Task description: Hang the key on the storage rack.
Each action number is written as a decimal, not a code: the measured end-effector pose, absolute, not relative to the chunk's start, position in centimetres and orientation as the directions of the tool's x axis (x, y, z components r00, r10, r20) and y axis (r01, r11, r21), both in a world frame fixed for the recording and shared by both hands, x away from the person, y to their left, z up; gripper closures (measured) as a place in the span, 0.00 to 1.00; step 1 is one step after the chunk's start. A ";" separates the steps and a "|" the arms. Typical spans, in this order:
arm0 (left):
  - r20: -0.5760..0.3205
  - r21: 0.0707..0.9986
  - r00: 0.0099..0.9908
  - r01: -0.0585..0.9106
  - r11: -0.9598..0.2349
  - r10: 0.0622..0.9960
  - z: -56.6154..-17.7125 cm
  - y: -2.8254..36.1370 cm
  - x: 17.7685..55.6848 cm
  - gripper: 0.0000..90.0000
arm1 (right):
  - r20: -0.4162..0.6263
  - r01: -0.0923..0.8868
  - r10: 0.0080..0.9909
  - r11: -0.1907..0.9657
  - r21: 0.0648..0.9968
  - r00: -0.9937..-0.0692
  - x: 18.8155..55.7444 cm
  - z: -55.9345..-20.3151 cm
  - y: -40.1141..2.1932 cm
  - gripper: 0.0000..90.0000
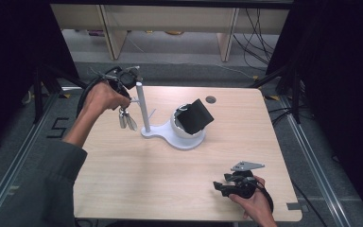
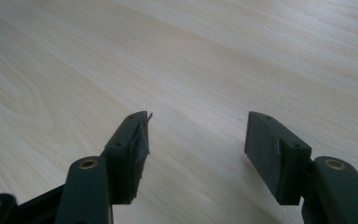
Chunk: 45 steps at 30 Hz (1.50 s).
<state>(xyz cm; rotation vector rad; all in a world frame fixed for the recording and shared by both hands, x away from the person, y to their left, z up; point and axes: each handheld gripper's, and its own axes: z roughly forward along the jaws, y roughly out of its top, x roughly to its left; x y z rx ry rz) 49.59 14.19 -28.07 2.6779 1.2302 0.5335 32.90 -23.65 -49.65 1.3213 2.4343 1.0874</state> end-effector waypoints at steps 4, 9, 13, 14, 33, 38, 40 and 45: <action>0.266 0.276 0.598 0.704 -0.654 0.756 -28.2 14.1 49.5 0.94 | 0.192 0.659 0.782 0.334 0.675 -0.593 32.9 -49.7 -23.6 0.45; 0.285 0.292 0.594 0.694 -0.659 0.752 -28.5 13.6 49.5 0.92 | 0.203 0.678 0.786 0.335 0.654 -0.584 32.8 -49.5 -23.6 0.45; 0.290 0.289 0.592 0.695 -0.659 0.752 -28.8 13.4 49.6 0.92 | 0.203 0.677 0.785 0.336 0.655 -0.586 32.8 -49.5 -23.7 0.45; 0.288 0.282 0.593 0.698 -0.659 0.752 -28.7 13.3 49.6 0.92 | 0.202 0.676 0.785 0.336 0.655 -0.586 32.8 -49.5 -23.7 0.45; 0.275 0.279 0.617 0.682 -0.675 0.737 -28.5 12.2 49.6 0.87 | 0.207 0.685 0.789 0.330 0.650 -0.578 32.8 -49.5 -23.6 0.45; 0.262 0.282 0.628 0.677 -0.680 0.733 -28.3 12.4 49.4 0.84 | 0.208 0.685 0.789 0.330 0.650 -0.578 32.8 -49.5 -23.6 0.45; 0.255 0.289 0.631 0.673 -0.681 0.733 -28.2 12.5 49.2 0.82 | 0.207 0.684 0.790 0.330 0.651 -0.578 32.8 -49.5 -23.6 0.45; 0.227 0.312 0.645 0.662 -0.682 0.730 -28.0 12.5 48.3 0.79 | 0.199 0.673 0.794 0.320 0.666 -0.575 32.8 -49.5 -23.6 0.45</action>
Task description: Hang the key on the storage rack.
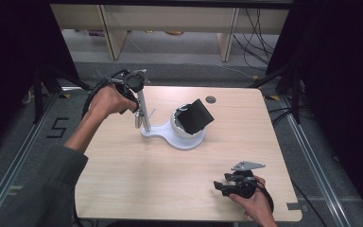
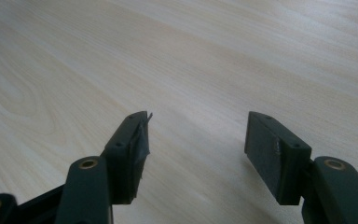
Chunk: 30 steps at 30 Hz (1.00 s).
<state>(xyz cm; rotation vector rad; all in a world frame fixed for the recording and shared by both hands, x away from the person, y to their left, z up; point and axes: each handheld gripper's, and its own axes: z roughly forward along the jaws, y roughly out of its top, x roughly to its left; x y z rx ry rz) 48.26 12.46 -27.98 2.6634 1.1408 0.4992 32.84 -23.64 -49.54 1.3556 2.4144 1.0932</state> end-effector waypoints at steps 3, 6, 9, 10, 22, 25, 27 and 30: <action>0.194 0.328 0.654 0.659 -0.677 0.731 -28.2 12.5 47.7 0.77 | 0.197 0.674 0.794 0.322 0.665 -0.575 32.8 -49.4 -23.7 0.45; 0.176 0.343 0.661 0.653 -0.675 0.729 -28.5 12.8 47.2 0.75 | 0.200 0.675 0.791 0.326 0.662 -0.578 32.8 -49.4 -23.7 0.45; 0.162 0.357 0.668 0.646 -0.674 0.726 -28.8 13.1 46.9 0.74 | 0.199 0.668 0.793 0.316 0.674 -0.575 32.8 -49.4 -23.7 0.45; 0.153 0.362 0.666 0.650 -0.668 0.730 -29.1 13.3 46.7 0.73 | 0.197 0.666 0.793 0.315 0.676 -0.576 32.8 -49.5 -23.7 0.45; 0.138 0.412 0.692 0.610 -0.677 0.708 -31.0 13.7 45.2 0.62 | 0.226 0.651 0.761 0.314 0.691 -0.608 33.0 -49.6 -23.8 0.45; 0.125 0.440 0.691 0.605 -0.664 0.712 -31.4 14.1 44.7 0.56 | 0.212 0.653 0.772 0.320 0.686 -0.600 33.1 -49.7 -23.8 0.45; 0.107 0.476 0.682 0.603 -0.640 0.723 -31.8 14.2 44.1 0.55 | 0.195 0.676 0.792 0.333 0.657 -0.579 32.9 -49.4 -23.8 0.45; 0.093 0.488 0.686 0.600 -0.634 0.721 -32.2 14.4 43.5 0.51 | 0.211 0.676 0.799 0.298 0.674 -0.563 33.0 -49.7 -23.6 0.45</action>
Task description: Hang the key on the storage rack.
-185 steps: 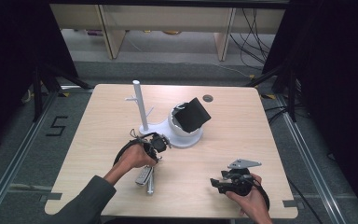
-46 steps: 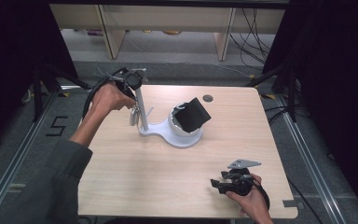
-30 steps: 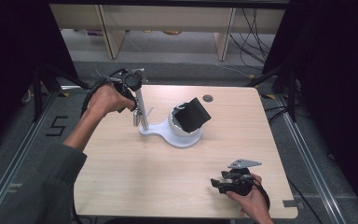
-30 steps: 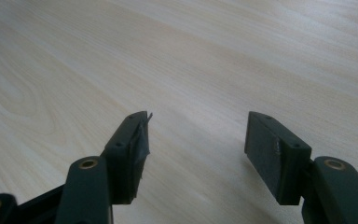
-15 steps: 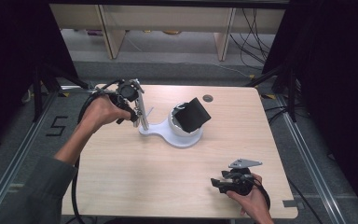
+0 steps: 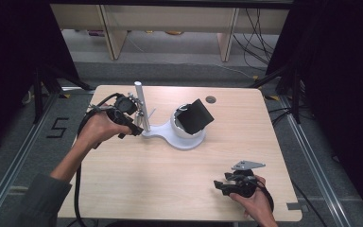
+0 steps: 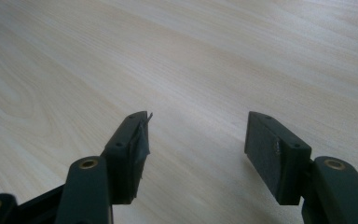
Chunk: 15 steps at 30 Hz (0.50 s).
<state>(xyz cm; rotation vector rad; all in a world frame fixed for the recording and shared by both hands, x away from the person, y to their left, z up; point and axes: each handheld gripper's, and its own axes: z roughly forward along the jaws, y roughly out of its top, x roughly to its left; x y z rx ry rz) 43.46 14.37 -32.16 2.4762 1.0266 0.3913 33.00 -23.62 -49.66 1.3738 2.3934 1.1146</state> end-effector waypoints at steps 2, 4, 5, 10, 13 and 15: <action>0.095 0.491 0.687 0.598 -0.634 0.721 -32.5 14.5 43.0 0.49 | 0.211 0.678 0.800 0.297 0.673 -0.561 33.0 -49.6 -23.6 0.45; 0.091 0.496 0.691 0.594 -0.634 0.717 -32.8 14.6 42.6 0.47 | 0.193 0.681 0.798 0.329 0.654 -0.571 32.9 -49.4 -23.7 0.45; 0.085 0.503 0.690 0.593 -0.629 0.719 -33.0 14.6 42.3 0.46 | 0.205 0.680 0.794 0.320 0.659 -0.572 32.9 -49.4 -23.7 0.45; 0.055 0.524 0.701 0.586 -0.618 0.711 -33.9 14.8 41.1 0.40 | 0.217 0.658 0.798 0.275 0.701 -0.563 33.0 -49.9 -23.6 0.45; 0.063 0.528 0.719 0.564 -0.635 0.692 -34.5 15.0 40.2 0.36 | 0.203 0.678 0.801 0.309 0.667 -0.564 33.0 -49.5 -23.9 0.44; 0.049 0.540 0.721 0.563 -0.626 0.691 -35.0 15.0 39.6 0.35 | 0.206 0.676 0.800 0.303 0.671 -0.563 33.0 -49.5 -24.0 0.44</action>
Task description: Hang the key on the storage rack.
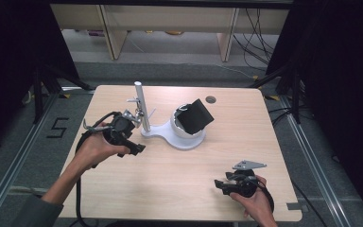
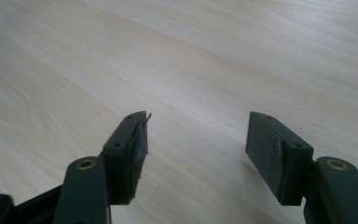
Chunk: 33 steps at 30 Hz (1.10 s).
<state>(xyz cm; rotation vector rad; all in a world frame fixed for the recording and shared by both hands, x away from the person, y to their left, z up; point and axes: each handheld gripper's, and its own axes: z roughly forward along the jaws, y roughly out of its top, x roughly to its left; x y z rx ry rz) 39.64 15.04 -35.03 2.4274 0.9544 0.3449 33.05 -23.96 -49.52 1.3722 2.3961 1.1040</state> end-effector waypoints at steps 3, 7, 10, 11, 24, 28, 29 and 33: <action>0.042 0.545 0.732 0.554 -0.630 0.680 -35.9 15.1 38.9 0.34 | 0.205 0.677 0.803 0.301 0.671 -0.560 33.1 -49.5 -24.0 0.44; 0.015 0.546 0.739 0.558 -0.625 0.673 -37.0 15.0 37.8 0.32 | 0.205 0.678 0.803 0.303 0.669 -0.560 33.1 -49.5 -23.9 0.44; 0.009 0.567 0.752 0.540 -0.623 0.659 -37.7 15.0 37.3 0.31 | 0.204 0.679 0.803 0.302 0.669 -0.559 33.0 -49.5 -23.9 0.44; 0.009 0.567 0.757 0.535 -0.626 0.654 -38.0 15.1 37.0 0.30 | 0.200 0.678 0.807 0.301 0.671 -0.556 33.0 -49.5 -23.9 0.44; 0.008 0.576 0.770 0.517 -0.633 0.637 -42.2 15.3 35.3 0.28 | 0.196 0.673 0.805 0.304 0.674 -0.560 33.0 -49.5 -23.9 0.44; 0.023 0.593 0.768 0.505 -0.628 0.640 -43.5 15.4 34.7 0.28 | 0.205 0.670 0.799 0.299 0.680 -0.565 33.0 -49.6 -23.9 0.43; 0.023 0.596 0.767 0.504 -0.625 0.641 -43.8 15.5 34.5 0.28 | 0.203 0.666 0.798 0.299 0.683 -0.567 33.0 -49.6 -23.9 0.43; 0.018 0.587 0.767 0.511 -0.628 0.641 -45.0 15.8 33.8 0.27 | 0.202 0.667 0.800 0.299 0.683 -0.565 33.0 -49.6 -23.9 0.43</action>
